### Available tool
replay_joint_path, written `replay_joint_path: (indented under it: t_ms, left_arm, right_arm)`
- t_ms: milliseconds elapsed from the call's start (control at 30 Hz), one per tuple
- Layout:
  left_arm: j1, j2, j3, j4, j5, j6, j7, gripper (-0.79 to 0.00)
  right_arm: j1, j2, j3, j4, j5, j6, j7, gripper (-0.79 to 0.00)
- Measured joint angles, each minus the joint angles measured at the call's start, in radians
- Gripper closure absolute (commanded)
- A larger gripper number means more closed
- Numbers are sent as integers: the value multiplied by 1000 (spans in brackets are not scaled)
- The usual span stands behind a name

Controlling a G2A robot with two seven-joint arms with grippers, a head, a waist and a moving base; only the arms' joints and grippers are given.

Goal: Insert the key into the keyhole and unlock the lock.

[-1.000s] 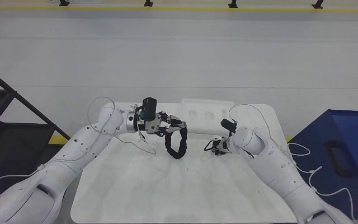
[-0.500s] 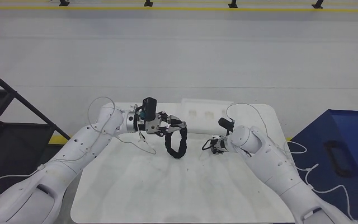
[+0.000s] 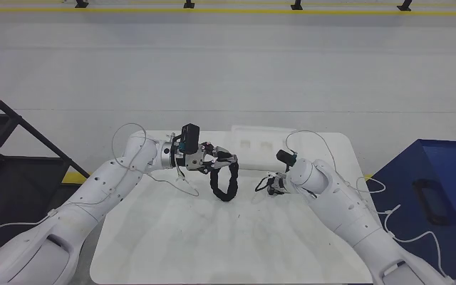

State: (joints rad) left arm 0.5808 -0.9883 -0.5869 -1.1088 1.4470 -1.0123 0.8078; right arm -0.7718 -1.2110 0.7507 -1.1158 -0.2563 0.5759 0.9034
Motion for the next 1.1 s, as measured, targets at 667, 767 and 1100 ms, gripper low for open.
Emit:
replay_joint_path:
  t_ms: [667,767,1100]
  left_arm:
    - [0,0,0,0,0,0,0,0]
    - [0,0,0,0,0,0,0,0]
    - [0,0,0,0,0,0,0,0]
  right_arm:
    - [-126,102,216,-383,-186,-23,108,0]
    - [-127,111,256,-387,-191,-39,114,0]
    - [-49,113,323,-236,-148,-115,104,0]
